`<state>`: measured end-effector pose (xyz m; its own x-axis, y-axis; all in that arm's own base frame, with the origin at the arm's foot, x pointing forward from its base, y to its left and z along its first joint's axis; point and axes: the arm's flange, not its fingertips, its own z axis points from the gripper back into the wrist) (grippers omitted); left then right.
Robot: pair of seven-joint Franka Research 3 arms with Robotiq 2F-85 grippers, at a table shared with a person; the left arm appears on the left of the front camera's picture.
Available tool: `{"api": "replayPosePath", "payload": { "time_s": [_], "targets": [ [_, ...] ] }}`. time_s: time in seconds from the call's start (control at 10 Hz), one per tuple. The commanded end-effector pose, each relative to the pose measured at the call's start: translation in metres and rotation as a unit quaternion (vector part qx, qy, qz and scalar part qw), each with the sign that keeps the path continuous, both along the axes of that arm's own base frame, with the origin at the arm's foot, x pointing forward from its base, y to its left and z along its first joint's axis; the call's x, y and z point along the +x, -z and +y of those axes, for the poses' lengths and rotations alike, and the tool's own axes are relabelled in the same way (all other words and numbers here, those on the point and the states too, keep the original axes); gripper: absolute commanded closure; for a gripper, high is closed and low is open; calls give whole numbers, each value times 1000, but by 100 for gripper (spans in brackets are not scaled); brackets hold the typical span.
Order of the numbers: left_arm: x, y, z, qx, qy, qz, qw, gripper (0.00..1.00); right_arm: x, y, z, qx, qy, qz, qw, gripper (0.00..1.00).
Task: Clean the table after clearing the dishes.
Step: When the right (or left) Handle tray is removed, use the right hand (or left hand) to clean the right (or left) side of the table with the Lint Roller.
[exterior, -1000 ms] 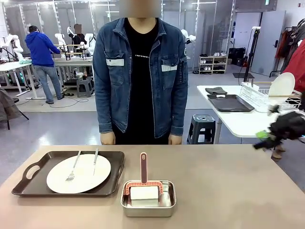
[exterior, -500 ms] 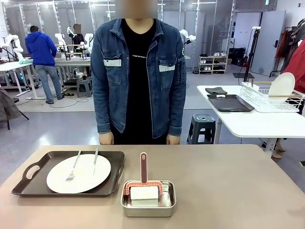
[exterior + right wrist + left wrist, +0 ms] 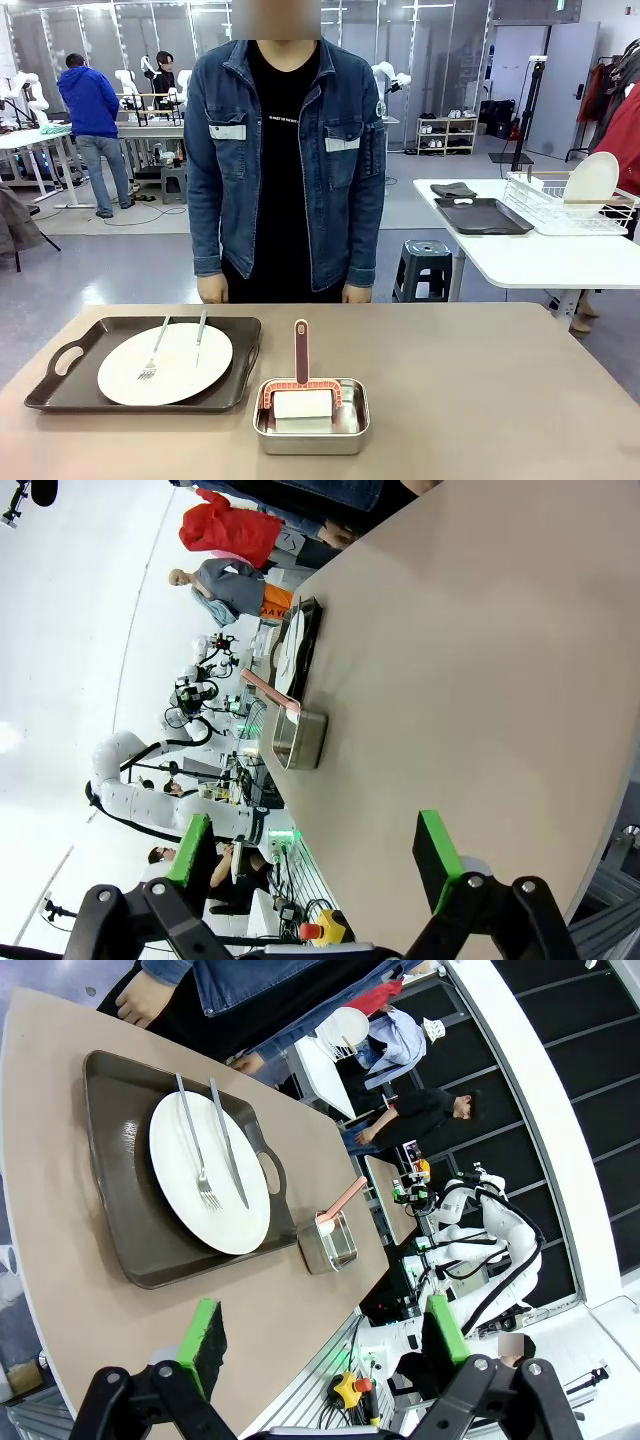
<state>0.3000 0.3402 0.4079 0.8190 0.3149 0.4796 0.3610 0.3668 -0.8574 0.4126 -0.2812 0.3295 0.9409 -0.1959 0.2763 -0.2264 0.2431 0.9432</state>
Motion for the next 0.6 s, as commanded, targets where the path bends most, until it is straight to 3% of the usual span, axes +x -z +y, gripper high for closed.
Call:
{"api": "replayPosePath", "payload": {
  "time_s": [0.0,0.5],
  "targets": [
    [-4,-2,1,0,1,-1,1000,0,1,-2,0,-2,-3,0,1000,0],
    [-4,-2,1,0,1,-1,1000,0,1,-2,0,-2,-3,0,1000,0]
  ]
}}
